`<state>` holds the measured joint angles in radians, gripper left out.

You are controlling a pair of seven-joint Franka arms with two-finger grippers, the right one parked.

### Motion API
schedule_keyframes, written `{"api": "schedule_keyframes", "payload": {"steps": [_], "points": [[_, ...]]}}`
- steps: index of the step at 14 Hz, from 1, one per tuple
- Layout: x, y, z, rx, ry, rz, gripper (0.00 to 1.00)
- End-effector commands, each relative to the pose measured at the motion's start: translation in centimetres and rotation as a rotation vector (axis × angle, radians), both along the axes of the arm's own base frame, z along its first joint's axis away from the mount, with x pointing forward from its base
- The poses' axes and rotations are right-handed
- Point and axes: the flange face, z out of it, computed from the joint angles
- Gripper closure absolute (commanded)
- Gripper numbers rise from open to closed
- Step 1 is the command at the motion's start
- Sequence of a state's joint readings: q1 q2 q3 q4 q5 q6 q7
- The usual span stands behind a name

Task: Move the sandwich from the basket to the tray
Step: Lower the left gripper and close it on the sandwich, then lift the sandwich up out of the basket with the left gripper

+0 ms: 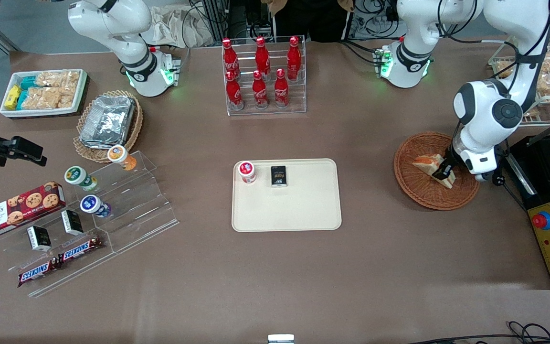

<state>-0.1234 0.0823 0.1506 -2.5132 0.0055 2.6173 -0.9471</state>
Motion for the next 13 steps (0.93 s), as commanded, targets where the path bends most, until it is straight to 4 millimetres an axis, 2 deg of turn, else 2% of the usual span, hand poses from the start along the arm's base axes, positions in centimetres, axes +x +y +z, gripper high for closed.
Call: {"api": "schedule_keyframes", "payload": {"steps": [1, 4, 7, 8, 10, 11, 13], "points": [[1.4, -1.7, 1.6, -0.002, -0.018, 0.049, 1.0], [1.2, -1.7, 3.3, -0.005, -0.002, 0.034, 1.0], [2.4, -2.0, 6.2, 0.004, 0.058, -0.004, 1.0], [3.1, -2.3, 7.7, 0.006, 0.074, -0.046, 1.0], [4.9, -3.4, 12.2, 0.006, 0.128, -0.162, 1.0], [6.0, -4.4, 14.9, 0.003, 0.15, -0.211, 1.0], [7.1, -7.8, 19.2, 0.005, 0.147, -0.303, 1.0]]}}
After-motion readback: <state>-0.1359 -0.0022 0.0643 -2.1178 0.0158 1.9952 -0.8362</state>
